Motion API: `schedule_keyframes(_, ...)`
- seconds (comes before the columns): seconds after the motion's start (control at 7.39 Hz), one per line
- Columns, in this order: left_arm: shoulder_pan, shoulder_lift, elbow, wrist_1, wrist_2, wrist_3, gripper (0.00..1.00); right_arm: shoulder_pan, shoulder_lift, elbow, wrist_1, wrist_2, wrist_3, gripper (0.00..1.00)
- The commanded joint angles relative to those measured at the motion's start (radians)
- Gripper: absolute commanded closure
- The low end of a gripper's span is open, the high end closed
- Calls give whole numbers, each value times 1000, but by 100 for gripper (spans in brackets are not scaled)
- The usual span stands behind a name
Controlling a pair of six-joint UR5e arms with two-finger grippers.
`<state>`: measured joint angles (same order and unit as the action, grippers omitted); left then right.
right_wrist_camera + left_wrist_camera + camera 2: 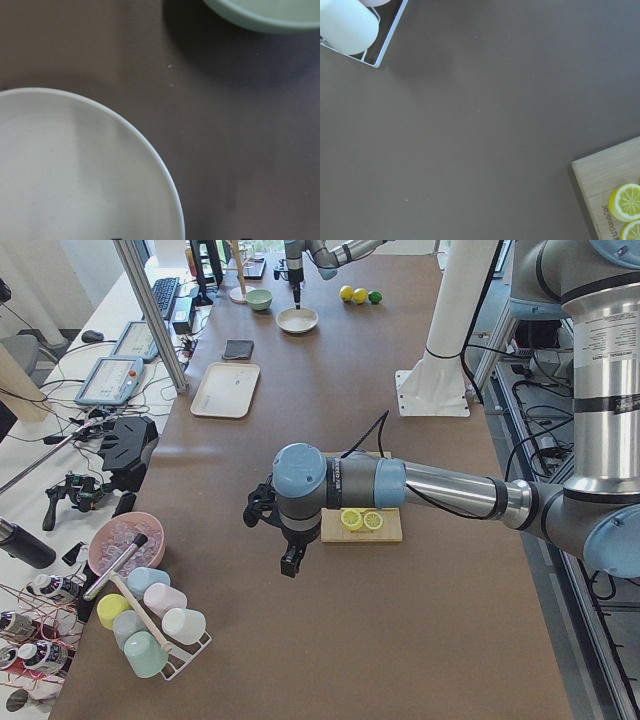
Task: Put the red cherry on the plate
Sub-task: 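Reach the right gripper to the white plate rim and grip it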
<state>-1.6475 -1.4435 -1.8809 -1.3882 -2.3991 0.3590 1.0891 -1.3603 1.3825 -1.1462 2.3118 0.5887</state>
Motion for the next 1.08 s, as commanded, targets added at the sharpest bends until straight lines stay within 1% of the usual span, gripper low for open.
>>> schedule_keyframes(0.0, 0, 0, -1, 0, 0, 0, 2, -14, 1, -14, 8, 0, 0, 38)
schedule_keyframes(0.14, 0, 0, -3, 0, 0, 0, 2, -14, 1, -14, 8, 1, 2, 60)
schedule_keyframes(0.27, 0, 0, -3, 0, 0, 0, 2, -14, 1, -14, 8, 1, 3, 86)
schedule_keyframes(0.41, 0, 0, -1, 0, 0, 0, 2, -14, 3, -14, 8, 3, 5, 100)
schedule_keyframes(0.68, 0, 0, -4, 0, -2, 0, 2, -14, 16, 1, 8, 9, 14, 100)
schedule_keyframes(0.81, 0, -2, -4, 0, -35, -50, 2, -11, 41, 30, 5, 39, 70, 100)
schedule_keyframes(0.95, 15, 2, -24, -23, -69, -165, 2, -9, 67, 55, -3, 87, 126, 100)
